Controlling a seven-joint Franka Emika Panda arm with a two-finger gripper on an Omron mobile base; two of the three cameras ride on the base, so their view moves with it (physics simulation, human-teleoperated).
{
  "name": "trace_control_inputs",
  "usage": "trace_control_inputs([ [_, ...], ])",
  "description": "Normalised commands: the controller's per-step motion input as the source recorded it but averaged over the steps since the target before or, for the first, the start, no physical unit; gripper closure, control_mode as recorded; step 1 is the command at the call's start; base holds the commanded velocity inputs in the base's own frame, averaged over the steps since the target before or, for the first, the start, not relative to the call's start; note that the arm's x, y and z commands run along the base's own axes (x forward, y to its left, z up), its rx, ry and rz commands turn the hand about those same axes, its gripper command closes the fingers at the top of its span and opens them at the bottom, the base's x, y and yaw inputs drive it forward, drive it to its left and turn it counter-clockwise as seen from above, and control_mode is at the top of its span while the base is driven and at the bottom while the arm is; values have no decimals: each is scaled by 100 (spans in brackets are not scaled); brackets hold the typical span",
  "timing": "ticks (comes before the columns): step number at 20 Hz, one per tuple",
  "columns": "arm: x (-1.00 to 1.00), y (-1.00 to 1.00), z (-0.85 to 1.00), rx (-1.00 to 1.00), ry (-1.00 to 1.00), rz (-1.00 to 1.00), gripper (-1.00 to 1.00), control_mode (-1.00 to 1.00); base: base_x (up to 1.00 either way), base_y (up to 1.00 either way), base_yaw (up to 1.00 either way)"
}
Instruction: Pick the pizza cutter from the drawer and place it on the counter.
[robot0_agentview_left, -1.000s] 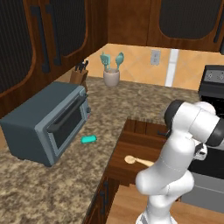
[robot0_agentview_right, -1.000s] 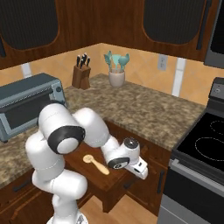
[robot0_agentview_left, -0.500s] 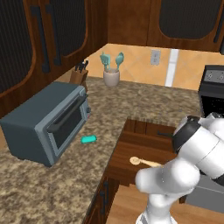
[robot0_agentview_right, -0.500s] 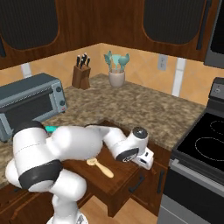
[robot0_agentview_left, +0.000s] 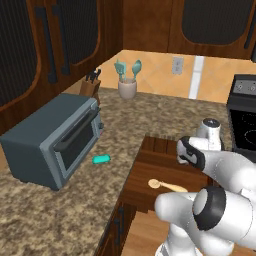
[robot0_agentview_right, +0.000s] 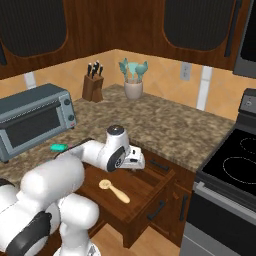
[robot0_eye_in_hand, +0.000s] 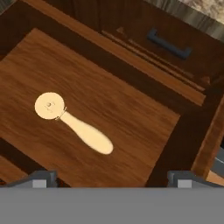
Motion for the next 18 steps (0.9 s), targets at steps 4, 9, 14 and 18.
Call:
trace_control_inputs([
  [4, 11, 56, -56, 0, -8, 42, -100, -100, 0, 0, 0],
  [9, 67, 3, 14, -2, 35, 10, -100, -100, 0, 0, 0],
  [14, 18, 0, -23, 0, 17, 0, -100, -100, 0, 0, 0],
  [18, -11, 9, -48, 0, 0, 2, -100, -100, 0, 0, 0],
])
